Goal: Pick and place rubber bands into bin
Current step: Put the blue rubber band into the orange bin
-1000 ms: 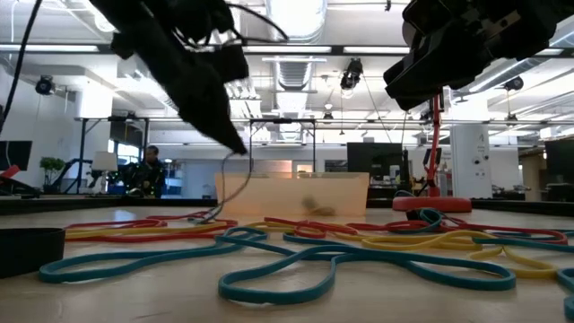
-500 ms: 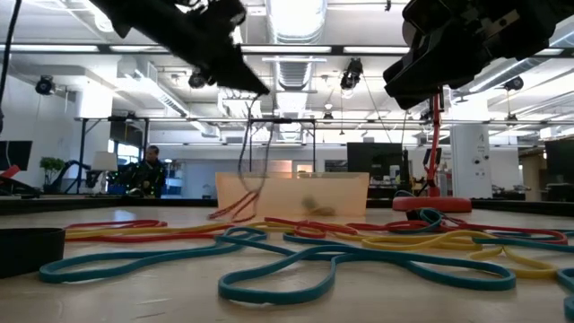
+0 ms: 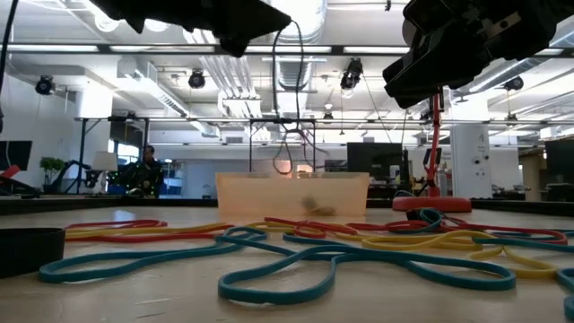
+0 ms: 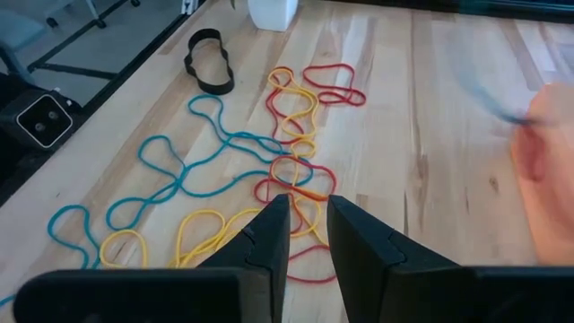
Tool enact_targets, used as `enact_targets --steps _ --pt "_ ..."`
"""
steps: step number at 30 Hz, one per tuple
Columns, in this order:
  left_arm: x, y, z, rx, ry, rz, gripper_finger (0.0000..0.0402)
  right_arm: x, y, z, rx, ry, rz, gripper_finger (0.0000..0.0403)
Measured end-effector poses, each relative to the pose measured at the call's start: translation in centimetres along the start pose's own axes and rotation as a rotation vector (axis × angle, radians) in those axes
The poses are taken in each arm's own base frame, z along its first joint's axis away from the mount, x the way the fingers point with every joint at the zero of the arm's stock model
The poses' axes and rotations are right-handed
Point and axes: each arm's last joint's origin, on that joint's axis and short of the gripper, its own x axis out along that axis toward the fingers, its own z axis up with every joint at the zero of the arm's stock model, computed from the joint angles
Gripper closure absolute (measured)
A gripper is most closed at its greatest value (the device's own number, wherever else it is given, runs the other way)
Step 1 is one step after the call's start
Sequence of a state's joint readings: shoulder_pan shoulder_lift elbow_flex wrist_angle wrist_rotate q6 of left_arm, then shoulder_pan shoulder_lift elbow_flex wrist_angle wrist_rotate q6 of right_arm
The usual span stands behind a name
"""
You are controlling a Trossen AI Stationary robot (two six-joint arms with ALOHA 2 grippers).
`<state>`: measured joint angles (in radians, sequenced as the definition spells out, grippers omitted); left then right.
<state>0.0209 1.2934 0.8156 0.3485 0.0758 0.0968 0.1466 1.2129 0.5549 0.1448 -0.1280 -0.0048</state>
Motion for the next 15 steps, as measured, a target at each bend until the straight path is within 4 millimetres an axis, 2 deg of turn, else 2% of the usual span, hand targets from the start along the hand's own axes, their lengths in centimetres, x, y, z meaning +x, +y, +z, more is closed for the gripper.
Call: enact_targets --steps 3,8,10,15 --pt "0.3 -0.1 -1.2 -0.062 0.076 -0.121 0.0401 0.0 0.0 0.0 -0.007 0.000 -0.001 0.0335" --pt "0.7 0.4 -5.2 -0.189 0.402 0.160 0.0401 0.0 0.0 0.1 -0.015 -0.007 -0.001 0.0335" --pt "1.1 0.4 -6.0 -0.197 0.414 0.157 0.0401 0.0 0.0 0.2 -0.017 -0.019 -0.001 0.0335" --pt "2.2 -0.1 -5.3 -0.180 0.268 0.009 0.0401 0.0 -0.2 0.6 0.007 -0.064 -0.055 0.0335"
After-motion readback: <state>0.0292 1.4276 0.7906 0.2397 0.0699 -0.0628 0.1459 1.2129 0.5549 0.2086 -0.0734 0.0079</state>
